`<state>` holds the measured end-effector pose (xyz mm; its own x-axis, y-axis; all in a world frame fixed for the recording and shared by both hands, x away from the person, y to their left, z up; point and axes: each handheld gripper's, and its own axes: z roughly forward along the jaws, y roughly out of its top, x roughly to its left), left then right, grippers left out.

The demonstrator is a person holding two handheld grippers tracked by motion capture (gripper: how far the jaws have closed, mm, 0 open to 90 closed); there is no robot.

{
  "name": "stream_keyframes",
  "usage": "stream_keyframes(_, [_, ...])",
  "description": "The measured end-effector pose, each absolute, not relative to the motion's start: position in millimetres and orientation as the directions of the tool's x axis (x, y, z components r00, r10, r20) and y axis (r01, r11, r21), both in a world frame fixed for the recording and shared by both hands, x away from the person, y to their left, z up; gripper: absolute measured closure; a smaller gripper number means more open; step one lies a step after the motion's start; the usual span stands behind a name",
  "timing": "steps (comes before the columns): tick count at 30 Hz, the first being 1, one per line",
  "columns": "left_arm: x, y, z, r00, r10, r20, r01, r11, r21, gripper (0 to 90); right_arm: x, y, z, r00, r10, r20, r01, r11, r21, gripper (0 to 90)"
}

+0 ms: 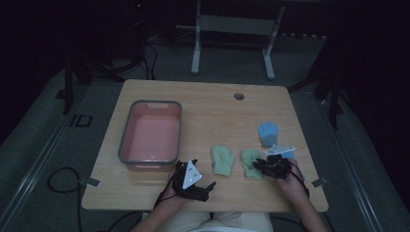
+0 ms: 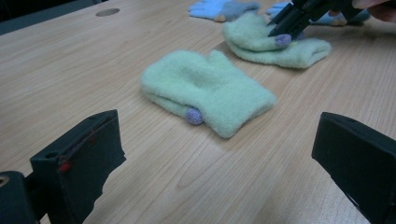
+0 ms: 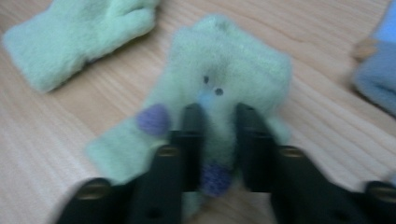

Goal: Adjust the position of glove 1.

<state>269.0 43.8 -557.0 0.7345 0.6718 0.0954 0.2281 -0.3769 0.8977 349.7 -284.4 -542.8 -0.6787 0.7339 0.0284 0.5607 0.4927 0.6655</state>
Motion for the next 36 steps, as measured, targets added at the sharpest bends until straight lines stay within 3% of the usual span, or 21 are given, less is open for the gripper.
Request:
stream_keyframes(7, [269.1,44.4,-557.0,0.733,0.674,0.091,0.229,-0.37,0.9,1.6,349.4,-275.3,-531.4,-0.628,0.778,0.027,0.586,0.45,0.674,84.4])
stream_keyframes(12, [268.9,43.1,-557.1,0.731,0.676,0.1,0.229,-0.379,0.897,1.6,344.8,-261.4,-491.1,-0.563,0.825,0.048,0.572,0.348,0.743,84.5])
stream_keyframes(17, [267.6,42.1,-557.2,0.731,0.672,0.118,0.214,-0.39,0.895,1.6,336.0,-227.2,-464.2,-0.528,0.849,0.026,0.562,0.326,0.76,84.5])
stream_keyframes(21, [267.7,43.1,-557.1,0.731,0.673,0.111,0.215,-0.382,0.899,1.6,329.7,-202.0,-465.4,-0.508,0.859,0.066,0.578,0.283,0.765,84.5])
stream_keyframes(28, [266.7,43.7,-557.2,0.739,0.664,0.112,0.203,-0.378,0.903,1.6,329.2,-164.9,-480.2,-0.487,0.872,0.048,0.609,0.3,0.735,84.5])
stream_keyframes(36, [267.8,45.6,-557.0,0.736,0.671,0.09,0.215,-0.359,0.908,1.6,335.3,-155.4,-501.7,-0.461,0.886,0.053,0.654,0.299,0.695,84.4])
